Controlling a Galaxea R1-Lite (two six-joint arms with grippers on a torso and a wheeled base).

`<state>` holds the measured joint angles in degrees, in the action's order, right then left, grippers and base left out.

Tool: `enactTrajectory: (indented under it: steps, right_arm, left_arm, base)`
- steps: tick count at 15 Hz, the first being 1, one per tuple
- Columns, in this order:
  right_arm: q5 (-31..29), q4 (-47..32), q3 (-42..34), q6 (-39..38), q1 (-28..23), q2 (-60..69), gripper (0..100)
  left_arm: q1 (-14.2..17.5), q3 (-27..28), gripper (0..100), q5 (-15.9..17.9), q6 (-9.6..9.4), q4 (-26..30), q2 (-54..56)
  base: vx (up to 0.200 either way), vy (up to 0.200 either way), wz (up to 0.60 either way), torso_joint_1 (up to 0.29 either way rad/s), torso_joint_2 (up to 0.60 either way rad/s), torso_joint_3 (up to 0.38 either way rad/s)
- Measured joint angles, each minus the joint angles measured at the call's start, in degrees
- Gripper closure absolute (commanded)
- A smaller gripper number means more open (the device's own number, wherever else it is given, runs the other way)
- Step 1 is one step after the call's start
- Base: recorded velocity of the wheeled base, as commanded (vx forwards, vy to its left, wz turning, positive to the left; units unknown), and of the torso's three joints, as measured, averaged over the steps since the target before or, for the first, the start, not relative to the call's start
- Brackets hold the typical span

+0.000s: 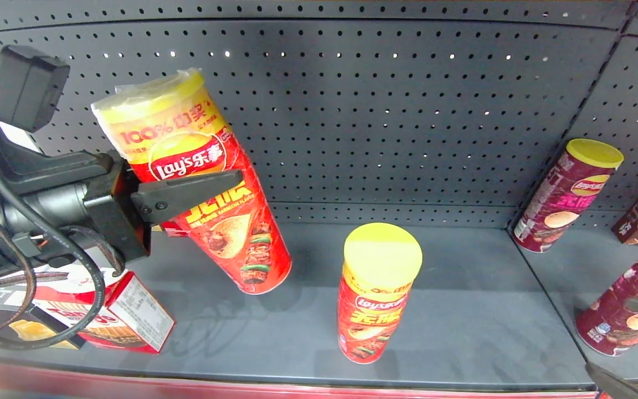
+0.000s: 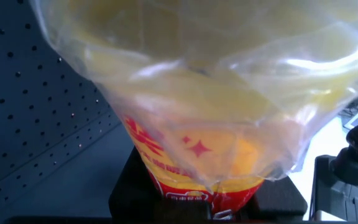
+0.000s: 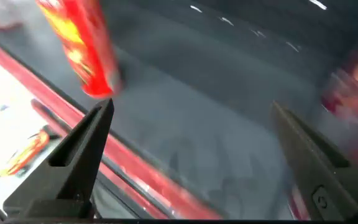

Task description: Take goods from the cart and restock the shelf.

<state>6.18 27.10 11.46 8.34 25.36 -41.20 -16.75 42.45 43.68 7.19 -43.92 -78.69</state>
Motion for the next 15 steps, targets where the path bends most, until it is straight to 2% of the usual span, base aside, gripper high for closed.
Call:
enactTrajectory:
  steps: [2,5,9,13,15]
  right_arm:
    - [-5.53,-5.51,-2.26,-2.16,-0.15,8.46,0]
    - [-10.39,-12.37,-6.42,-3.77,-0.22,19.99,0]
    - [-16.12,-30.16,-9.03,-5.5,-0.3,35.26,0]
    - [-19.15,-30.43,-8.44,-5.66,-4.47,38.1,0]
    - [-21.7,-30.44,-8.37,-5.63,-9.98,36.08,0]
  left_arm:
    - [-0.28,0.38,100,0.0,0.0,0.0,0.02]
    - [-0.52,-0.15,100,-0.06,0.0,0.0,0.11]
    - [-0.56,-0.67,100,-0.22,0.0,0.16,0.52]
    - [-0.56,-0.76,100,-0.24,-0.05,0.18,0.61]
    - [-0.52,-0.72,100,-0.24,-0.13,0.05,0.66]
  base:
    - [0.0,0.0,0.0,0.0,0.0,0.0]
    - [0.0,0.0,0.0,0.0,0.0,0.0]
    - [0.0,0.0,0.0,0.0,0.0,0.0]
    - [0.0,0.0,0.0,0.0,0.0,0.0]
    - [0.0,0.0,0.0,0.0,0.0,0.0]
